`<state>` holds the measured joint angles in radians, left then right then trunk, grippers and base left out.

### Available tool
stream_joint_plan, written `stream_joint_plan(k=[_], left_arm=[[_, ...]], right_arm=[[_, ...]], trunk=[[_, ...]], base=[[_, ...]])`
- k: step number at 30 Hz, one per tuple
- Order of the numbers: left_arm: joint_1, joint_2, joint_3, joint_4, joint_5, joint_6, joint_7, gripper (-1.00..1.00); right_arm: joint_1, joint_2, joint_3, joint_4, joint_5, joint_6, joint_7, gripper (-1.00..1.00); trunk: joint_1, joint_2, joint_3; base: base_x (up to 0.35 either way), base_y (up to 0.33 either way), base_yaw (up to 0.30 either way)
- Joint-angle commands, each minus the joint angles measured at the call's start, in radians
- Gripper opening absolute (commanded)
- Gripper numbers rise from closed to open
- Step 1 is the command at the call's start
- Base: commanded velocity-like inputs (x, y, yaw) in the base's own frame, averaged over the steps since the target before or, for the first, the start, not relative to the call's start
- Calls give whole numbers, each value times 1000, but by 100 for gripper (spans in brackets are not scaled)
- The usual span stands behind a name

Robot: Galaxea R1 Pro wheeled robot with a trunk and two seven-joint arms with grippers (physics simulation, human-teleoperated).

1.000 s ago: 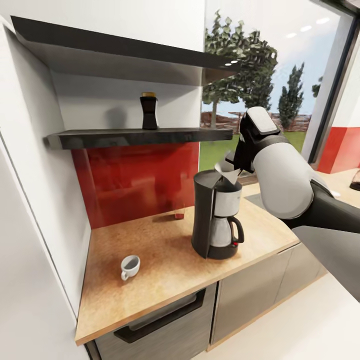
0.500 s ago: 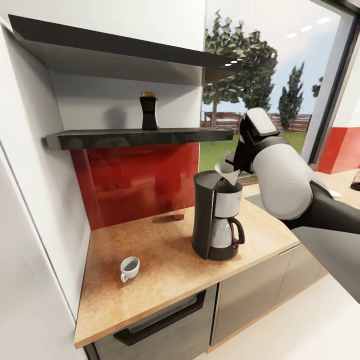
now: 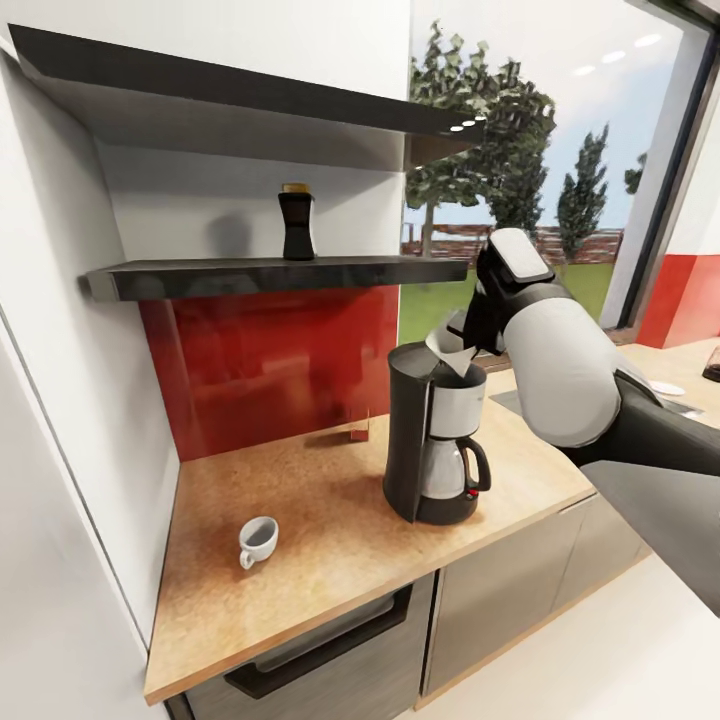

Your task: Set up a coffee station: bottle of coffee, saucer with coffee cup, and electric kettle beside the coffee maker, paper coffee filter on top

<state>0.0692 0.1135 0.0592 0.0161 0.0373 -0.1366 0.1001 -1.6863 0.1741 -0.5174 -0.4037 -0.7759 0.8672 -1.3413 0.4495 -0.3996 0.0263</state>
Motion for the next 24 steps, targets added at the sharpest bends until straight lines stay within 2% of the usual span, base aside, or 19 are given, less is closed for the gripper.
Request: stream_joint_plan(k=[1,24], left_arm=[[0,0,5,2,4,-6,0,100],[0,2,5,4,3,-8,0,100]], right_arm=[[0,0,-1,-2,-8,4,-8,-100],[8,0,-2,-3,-6,4,-7,-100]], trunk=[[0,0,0],[0,0,0]], base=[[55,0,0],[34,0,0]])
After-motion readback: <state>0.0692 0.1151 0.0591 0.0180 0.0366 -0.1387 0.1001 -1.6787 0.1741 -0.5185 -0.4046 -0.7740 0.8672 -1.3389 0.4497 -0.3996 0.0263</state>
